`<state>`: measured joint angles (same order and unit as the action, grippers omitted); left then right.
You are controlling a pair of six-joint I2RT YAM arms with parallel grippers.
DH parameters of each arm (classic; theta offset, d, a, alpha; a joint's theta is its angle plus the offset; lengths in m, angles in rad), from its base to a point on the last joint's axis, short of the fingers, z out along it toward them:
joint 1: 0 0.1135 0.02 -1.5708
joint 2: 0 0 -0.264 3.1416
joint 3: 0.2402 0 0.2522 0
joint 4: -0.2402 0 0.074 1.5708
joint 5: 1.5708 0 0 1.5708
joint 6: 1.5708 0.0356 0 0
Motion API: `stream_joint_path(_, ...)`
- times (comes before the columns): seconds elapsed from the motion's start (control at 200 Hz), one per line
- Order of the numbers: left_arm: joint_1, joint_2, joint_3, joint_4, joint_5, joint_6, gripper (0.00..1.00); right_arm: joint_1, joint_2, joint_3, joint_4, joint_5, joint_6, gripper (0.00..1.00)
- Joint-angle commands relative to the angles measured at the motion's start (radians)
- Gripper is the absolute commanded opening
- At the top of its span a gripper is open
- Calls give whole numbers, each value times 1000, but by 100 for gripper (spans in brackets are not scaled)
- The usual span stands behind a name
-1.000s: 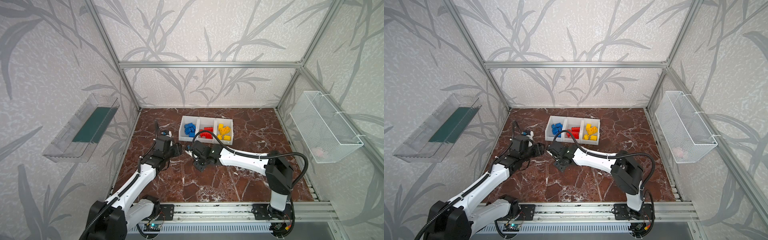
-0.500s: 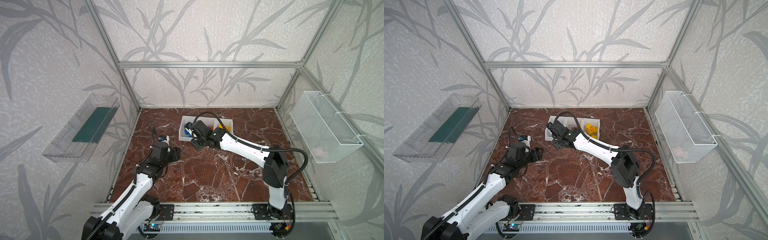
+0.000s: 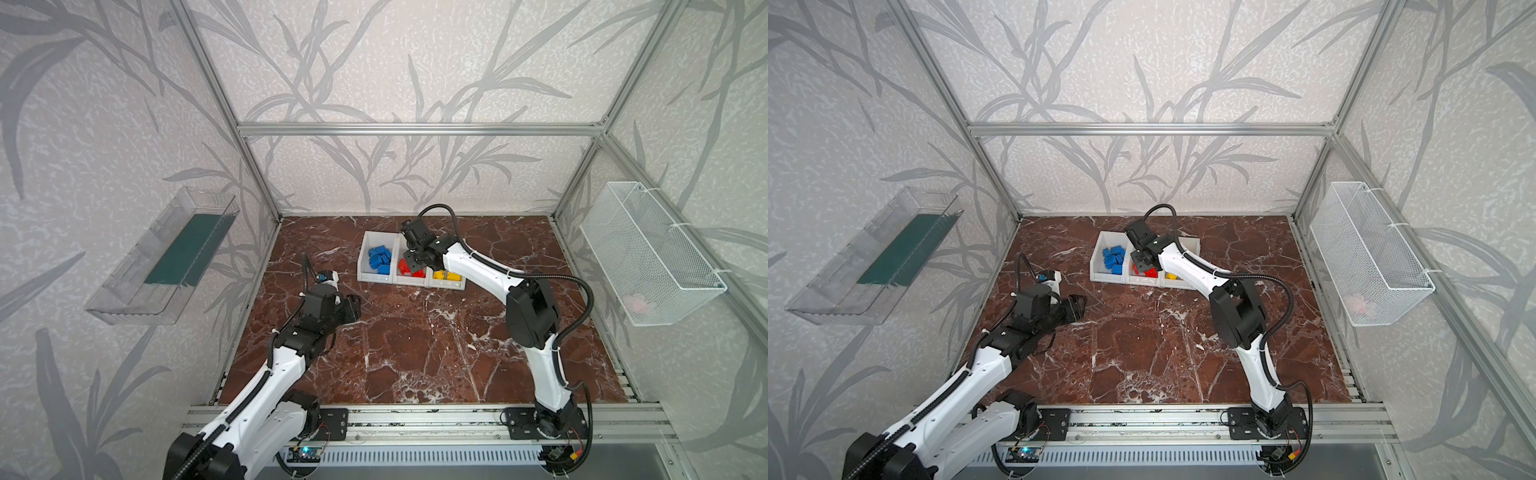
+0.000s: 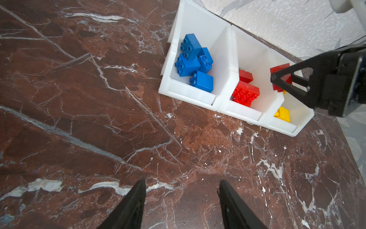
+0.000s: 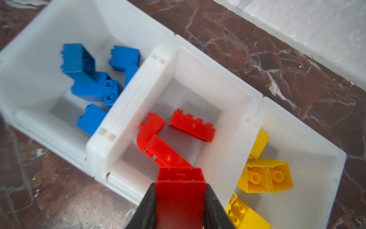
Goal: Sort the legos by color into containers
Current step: 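Carry the red brick with the right gripper and drop it in the middle compartment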
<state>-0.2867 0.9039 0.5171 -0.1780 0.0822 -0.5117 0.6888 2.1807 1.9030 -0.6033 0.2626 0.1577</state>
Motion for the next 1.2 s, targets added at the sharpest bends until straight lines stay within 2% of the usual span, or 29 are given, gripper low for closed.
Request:
stream_joint_path(0.0,2,9,-1,21,10,-16,62,-4,51,83,5,-18,28,27)
stream_joint_path(0.115,1,17,-2,26,11,-16,61,-24,119,186,-40,-37,28,31)
stream_joint_path(0.325,1,30,5,14,7,-14,62,-43,210,340,-104,-55,6,60)
stream_joint_path(0.53,1,23,0,28,9,-13,62,-45,226,422,-184,-92,35,65)
stream_joint_path(0.695,0,9,-2,18,9,-9,61,-45,133,295,-164,-81,48,66)
stream_joint_path(1.015,-1,-69,-15,-7,-30,6,61,-45,-143,-83,65,-71,93,66)
stream_joint_path(1.195,-2,-117,-20,-26,-52,13,61,-43,-183,-127,72,-86,106,67)
